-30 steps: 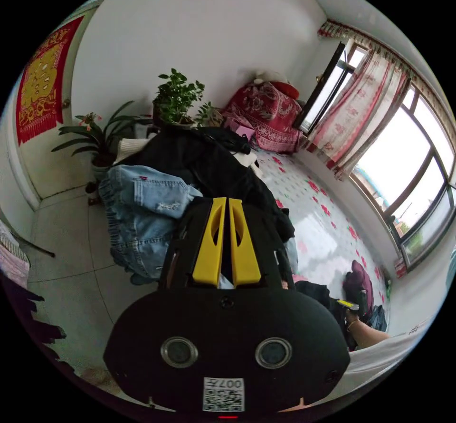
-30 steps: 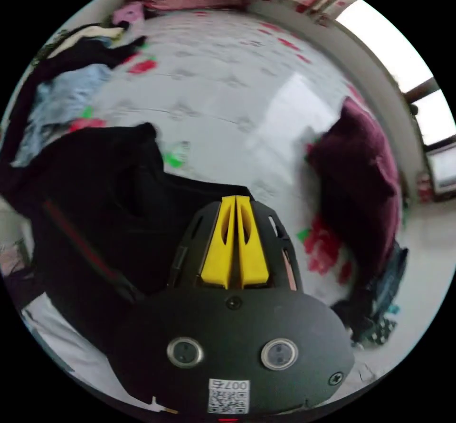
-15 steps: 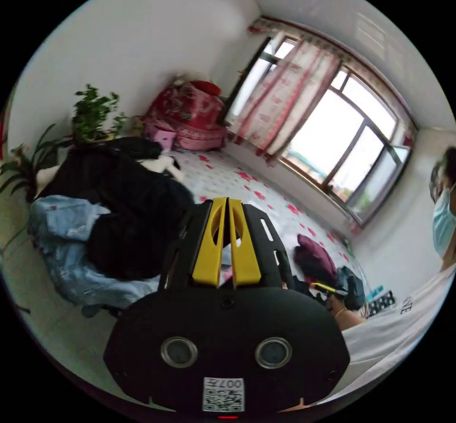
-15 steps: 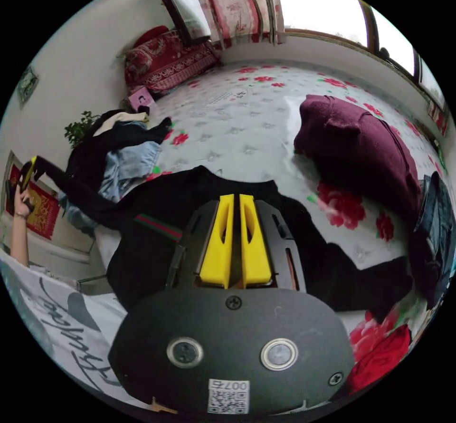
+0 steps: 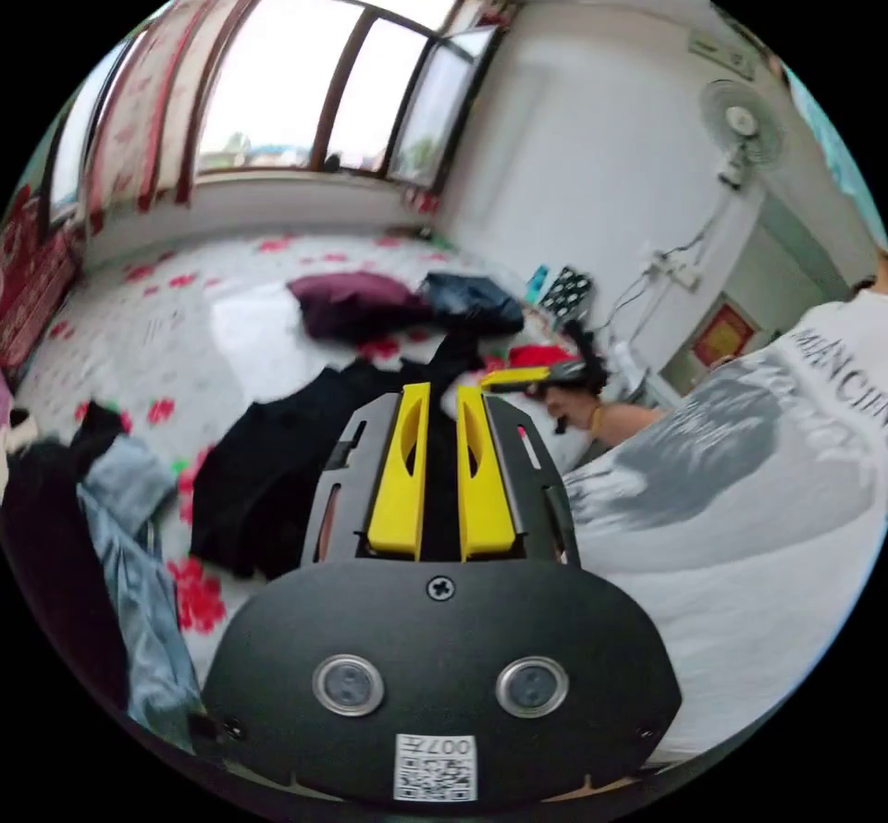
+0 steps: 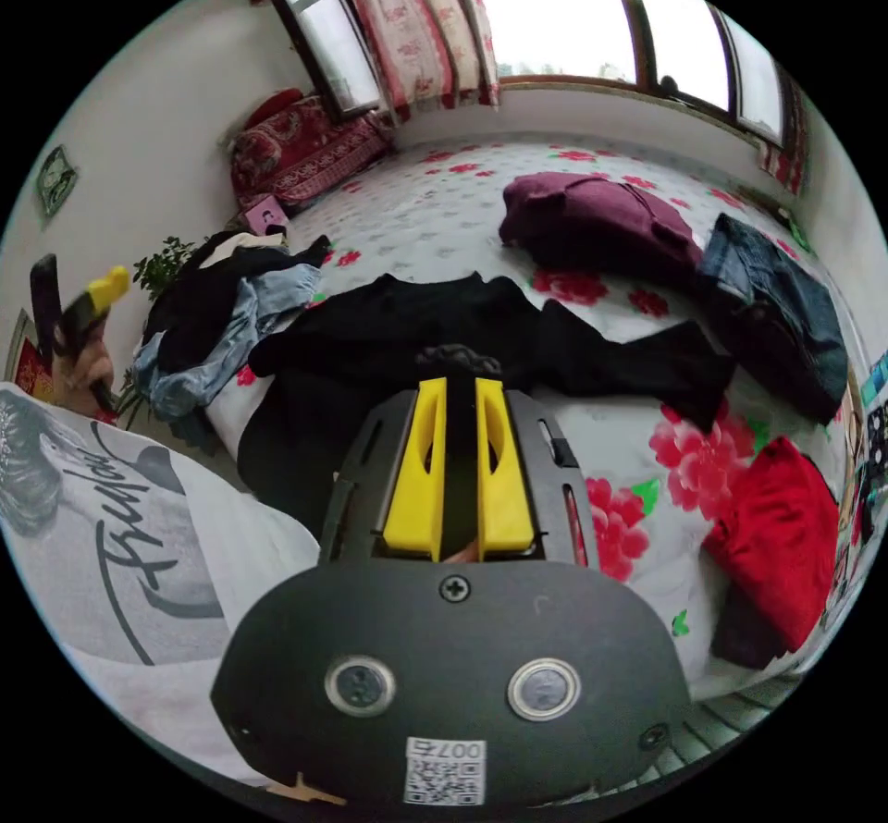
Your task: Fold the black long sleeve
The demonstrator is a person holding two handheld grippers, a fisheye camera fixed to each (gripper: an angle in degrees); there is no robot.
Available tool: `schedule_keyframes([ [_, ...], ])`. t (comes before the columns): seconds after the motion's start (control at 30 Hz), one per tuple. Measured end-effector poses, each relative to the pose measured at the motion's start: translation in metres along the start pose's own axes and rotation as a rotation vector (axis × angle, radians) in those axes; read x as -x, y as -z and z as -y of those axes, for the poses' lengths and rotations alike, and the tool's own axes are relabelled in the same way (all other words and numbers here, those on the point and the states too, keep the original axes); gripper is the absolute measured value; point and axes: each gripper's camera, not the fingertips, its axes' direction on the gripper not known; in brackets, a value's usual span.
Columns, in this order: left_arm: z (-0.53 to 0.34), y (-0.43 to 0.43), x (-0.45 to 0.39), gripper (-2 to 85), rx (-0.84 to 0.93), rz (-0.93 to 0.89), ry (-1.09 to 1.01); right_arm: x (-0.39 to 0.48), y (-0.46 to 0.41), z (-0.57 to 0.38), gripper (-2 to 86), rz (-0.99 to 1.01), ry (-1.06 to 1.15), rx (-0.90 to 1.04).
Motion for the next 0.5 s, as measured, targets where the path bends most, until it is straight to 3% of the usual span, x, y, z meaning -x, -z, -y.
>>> schedule_keyframes([
  [0.1,-0.049,-0.045,0.044,5.6,0.189,0.097,0.187,-0.003,0.004,-0.021,5.6,0.01,-0.043,0.056],
  [0.27,-0.104,-0.08,0.115,6.4,0.31,0.185,0.454,0.032,-0.02,-0.012,6.2,0.026,0.006,0.112],
  [0.5,-0.104,-0.132,0.187,7.5,0.374,0.316,0.511,0.072,-0.111,0.092,6.9,-0.068,0.066,0.276],
])
